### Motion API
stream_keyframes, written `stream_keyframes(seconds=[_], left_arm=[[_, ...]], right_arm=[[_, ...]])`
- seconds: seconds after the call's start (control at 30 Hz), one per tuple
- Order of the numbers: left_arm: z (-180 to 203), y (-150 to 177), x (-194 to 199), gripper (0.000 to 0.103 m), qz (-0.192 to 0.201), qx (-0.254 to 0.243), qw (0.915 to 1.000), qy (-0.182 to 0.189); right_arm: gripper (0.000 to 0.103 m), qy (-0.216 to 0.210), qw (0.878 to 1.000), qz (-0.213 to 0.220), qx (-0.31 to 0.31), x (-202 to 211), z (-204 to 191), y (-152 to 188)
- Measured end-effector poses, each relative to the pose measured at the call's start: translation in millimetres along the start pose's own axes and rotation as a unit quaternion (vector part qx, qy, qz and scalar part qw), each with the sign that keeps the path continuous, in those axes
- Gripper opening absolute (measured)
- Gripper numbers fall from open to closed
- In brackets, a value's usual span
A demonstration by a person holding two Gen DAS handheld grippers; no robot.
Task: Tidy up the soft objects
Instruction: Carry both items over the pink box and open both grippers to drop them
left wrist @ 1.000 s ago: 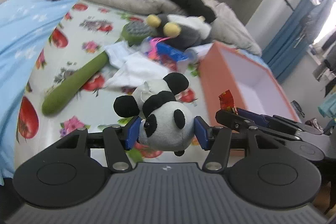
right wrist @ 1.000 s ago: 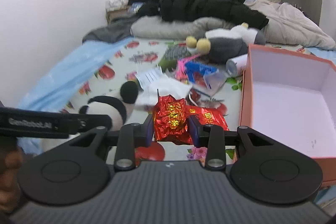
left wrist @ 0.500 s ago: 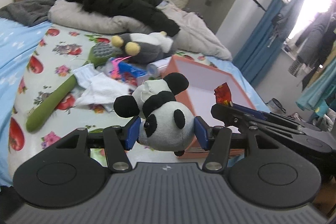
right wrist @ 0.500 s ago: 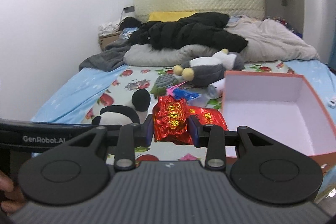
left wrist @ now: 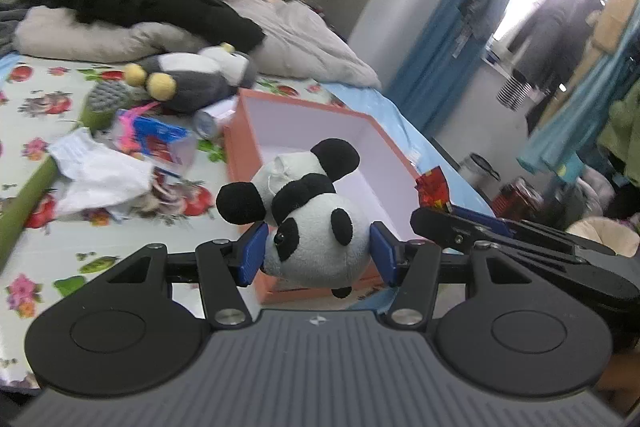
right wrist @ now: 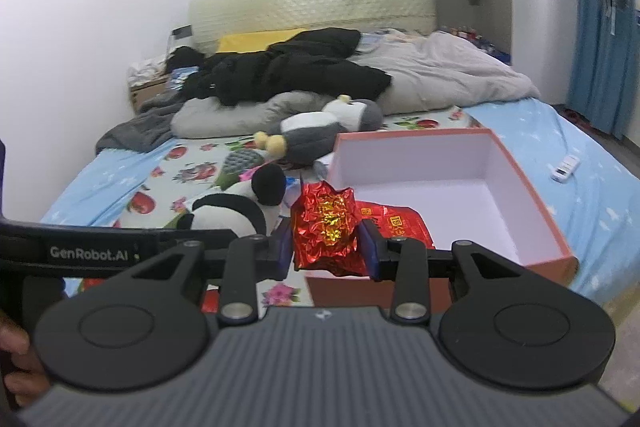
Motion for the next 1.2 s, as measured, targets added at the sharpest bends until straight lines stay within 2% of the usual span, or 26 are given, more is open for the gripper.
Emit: stream_keyframes(seconds=[0.2,0.33,0.57,0.73,0.93,1.2], left_arm=[[21.5,4.2,-27.9,0.061,-0.03,-0.014,0.9989,0.032],[29.6,1.1,-52.1,0.061,-0.042,-0.035,0.9977,0.039],[34.7,-4.2,-114.3,0.062,-0.077,-0.043,0.9948,0.05],[37.9,-10.0,-159.7,0.062,-0.096,-0.048,0.9927,0.055],[32.2,-12.6,-207.3,0.062,-0.117,-0.045,0.9911,0.044],[25.7,-15.9,-265.1,0.062,-0.141,-0.05,0.988,0.039]], right_arm=[[0.039,0.02,1.0,-0.007,-0.006,-18.2,20.1,8.1],[0.039,0.031,0.999,-0.013,-0.021,-37.8,35.5,10.1],[0.039,0.051,0.998,-0.027,-0.033,-77.1,68.2,10.3],[0.039,0.068,0.996,-0.042,-0.047,-104.3,97.3,15.0],[0.039,0.084,0.993,-0.064,-0.058,-135.8,124.8,24.9],[0.039,0.093,0.989,-0.091,-0.073,-169.6,155.2,38.9]])
Point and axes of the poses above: each gripper's, at about its wrist camera, not at the fingertips, and x roughly against the way its jaws point, z to its right, y to its underside, the point moved 6 cm from there along -x, roughly the way its jaws point, and after that the axes turned 8 degrees about z, right-handed, at the moved point
